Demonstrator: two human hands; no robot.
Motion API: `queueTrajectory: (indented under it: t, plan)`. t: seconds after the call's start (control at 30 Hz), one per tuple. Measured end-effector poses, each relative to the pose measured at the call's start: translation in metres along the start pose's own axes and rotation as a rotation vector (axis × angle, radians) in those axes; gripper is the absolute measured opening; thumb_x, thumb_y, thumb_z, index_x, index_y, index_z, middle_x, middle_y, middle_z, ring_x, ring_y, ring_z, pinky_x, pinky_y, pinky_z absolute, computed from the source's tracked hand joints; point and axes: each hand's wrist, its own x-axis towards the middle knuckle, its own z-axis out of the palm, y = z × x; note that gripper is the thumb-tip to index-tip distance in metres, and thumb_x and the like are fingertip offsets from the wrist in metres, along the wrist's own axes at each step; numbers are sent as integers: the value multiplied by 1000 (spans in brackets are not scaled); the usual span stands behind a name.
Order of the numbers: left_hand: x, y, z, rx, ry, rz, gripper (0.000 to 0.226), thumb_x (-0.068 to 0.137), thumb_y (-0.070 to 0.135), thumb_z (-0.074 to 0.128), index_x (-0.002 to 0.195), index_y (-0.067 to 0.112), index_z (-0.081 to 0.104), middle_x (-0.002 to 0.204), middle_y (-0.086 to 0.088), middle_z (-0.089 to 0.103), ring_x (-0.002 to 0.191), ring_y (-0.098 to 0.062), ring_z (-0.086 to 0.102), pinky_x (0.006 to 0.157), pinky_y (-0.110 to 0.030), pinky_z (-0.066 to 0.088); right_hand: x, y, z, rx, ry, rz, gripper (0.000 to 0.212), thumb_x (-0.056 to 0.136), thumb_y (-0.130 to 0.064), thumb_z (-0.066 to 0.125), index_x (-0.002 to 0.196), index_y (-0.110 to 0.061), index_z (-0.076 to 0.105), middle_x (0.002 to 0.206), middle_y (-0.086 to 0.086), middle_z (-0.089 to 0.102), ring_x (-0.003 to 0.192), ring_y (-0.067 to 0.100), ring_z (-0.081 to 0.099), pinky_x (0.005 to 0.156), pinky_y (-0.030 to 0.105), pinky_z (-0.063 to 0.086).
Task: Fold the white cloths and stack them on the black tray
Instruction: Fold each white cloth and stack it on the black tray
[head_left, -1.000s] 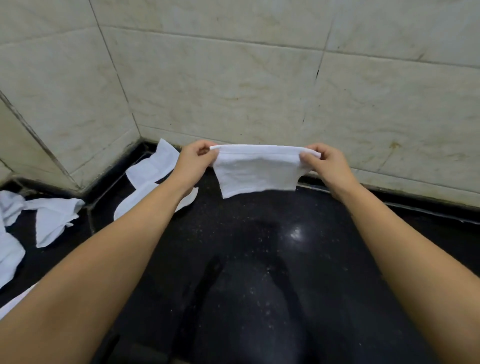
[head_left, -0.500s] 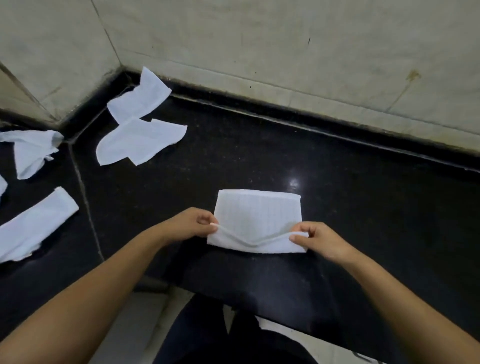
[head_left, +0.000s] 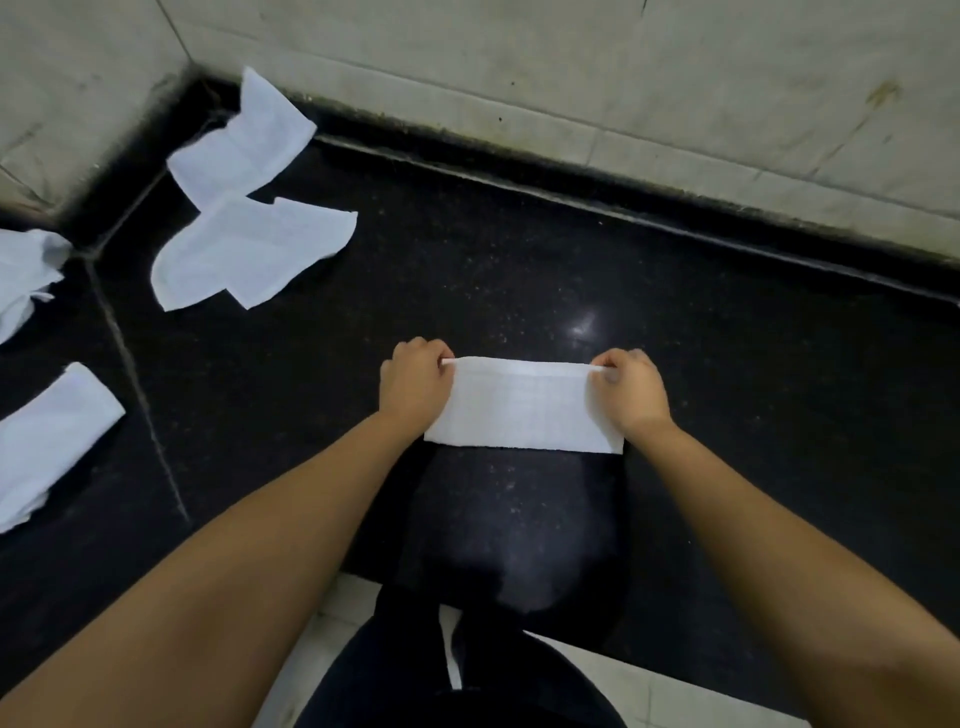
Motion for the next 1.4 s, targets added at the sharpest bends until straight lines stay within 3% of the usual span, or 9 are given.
queueTrajectory:
  t: [0.13, 0.23, 0.37, 0.57, 0.73, 0.9, 1.17, 1.3, 1.4]
  plan:
    - [-17, -13, 10, 71, 52, -3, 49, 91, 30, 53, 136, 18, 38, 131, -8, 44, 120, -25, 42, 98, -39, 35, -4, -12, 10, -276, 58, -118, 36, 91, -17, 49, 127, -19, 52, 133, 7, 44, 125, 27, 37, 104, 40, 28]
    - [-38, -21, 12, 95, 77, -38, 63, 90, 42, 53, 143, 17, 29, 137, -8, 39, 124, -25, 39, 100, -38, 33, -1, -53, 24, -282, -70, -331, 41, 93, -20, 49, 134, -20, 46, 135, 6, 45, 127, 26, 38, 104, 40, 28]
    - [-59, -31, 20, 206, 78, -46, 65, 90, 51, 48, 142, 18, 30, 140, -6, 39, 127, -23, 37, 101, -37, 30, 0, -110, 61, -377, -333, -491, 45, 94, -31, 50, 138, -21, 41, 135, 6, 46, 127, 26, 40, 104, 42, 32]
    - [-59, -36, 17, 244, 12, -65, 54, 91, 49, 46, 136, 21, 37, 139, -3, 35, 128, -21, 33, 103, -35, 28, 12, -139, 71, -544, -551, -380, 35, 92, -29, 55, 125, -16, 52, 121, 7, 58, 113, 26, 54, 101, 40, 39]
    - [-42, -24, 0, -1, -95, -95, 32, 90, 38, 52, 116, 19, 49, 118, 0, 49, 113, -19, 44, 93, -34, 36, 17, -145, 40, -188, -669, -397, 10, 89, -24, 60, 97, -19, 58, 96, 1, 57, 86, 14, 54, 68, 24, 42]
    - [-1, 7, -68, -452, 18, -18, 19, 91, 21, 55, 79, 7, 57, 67, 2, 49, 65, -14, 47, 61, -28, 35, 30, -164, -25, 154, -466, -475, 8, 86, -13, 63, 93, -16, 61, 93, 3, 62, 83, 14, 57, 69, 23, 45]
    - [-11, 43, -134, -490, 251, 352, 11, 89, 15, 61, 94, 9, 69, 82, 6, 62, 76, -1, 55, 69, -11, 41, -6, -157, -87, 571, -275, -628, 24, 86, -1, 63, 80, -23, 58, 80, -6, 58, 74, 7, 50, 68, 13, 41]
    - [-49, 6, -92, -512, 99, 284, 13, 85, 11, 67, 96, 15, 71, 89, 10, 67, 84, 8, 60, 79, -8, 44, -31, -105, -48, 492, -377, -567, 26, 84, -1, 66, 80, -26, 60, 83, -2, 61, 79, 15, 52, 76, 27, 42]
    - [-79, -24, -54, -444, -75, 215, 16, 85, 10, 67, 97, 18, 73, 96, 8, 69, 92, 5, 63, 85, -10, 47, -59, -58, -12, 395, -497, -474, 22, 84, -6, 66, 79, -27, 61, 81, -9, 63, 76, 4, 56, 75, 23, 44]
